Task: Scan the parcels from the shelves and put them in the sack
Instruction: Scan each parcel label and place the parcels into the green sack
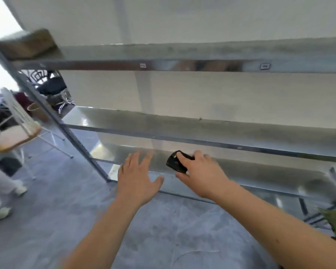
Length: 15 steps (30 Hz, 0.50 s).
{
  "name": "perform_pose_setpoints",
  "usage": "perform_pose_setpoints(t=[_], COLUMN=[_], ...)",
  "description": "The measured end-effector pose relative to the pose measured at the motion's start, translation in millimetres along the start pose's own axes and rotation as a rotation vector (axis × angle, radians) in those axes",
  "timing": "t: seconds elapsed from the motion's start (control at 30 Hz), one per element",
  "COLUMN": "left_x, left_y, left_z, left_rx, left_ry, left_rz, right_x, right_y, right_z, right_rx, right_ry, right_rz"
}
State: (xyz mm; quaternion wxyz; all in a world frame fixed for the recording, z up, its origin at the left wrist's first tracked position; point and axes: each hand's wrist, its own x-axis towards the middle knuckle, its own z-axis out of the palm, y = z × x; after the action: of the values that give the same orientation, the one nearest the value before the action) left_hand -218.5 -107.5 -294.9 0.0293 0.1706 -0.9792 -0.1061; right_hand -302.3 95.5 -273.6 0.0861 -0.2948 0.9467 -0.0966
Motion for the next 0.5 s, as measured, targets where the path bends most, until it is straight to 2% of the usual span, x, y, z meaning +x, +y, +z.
perform_pose_setpoints(t=[0.23, 0.5], left_x=[-14.0, 10.6], left_y=[-110.2, -172.2], left_z=[-61.3, -134.5], left_rx=[-0.005, 0.096], left_ry=[0.108, 0.193], left_rz=[-0.036, -0.035], right_x=[42.7, 94.1], right_y=[-107.6, -192.8], right_z=[-14.6, -65.4], right_rx=[-0.105, -0.105], right_ry=[0.027, 0.168], right_rz=[-0.158, -0.257])
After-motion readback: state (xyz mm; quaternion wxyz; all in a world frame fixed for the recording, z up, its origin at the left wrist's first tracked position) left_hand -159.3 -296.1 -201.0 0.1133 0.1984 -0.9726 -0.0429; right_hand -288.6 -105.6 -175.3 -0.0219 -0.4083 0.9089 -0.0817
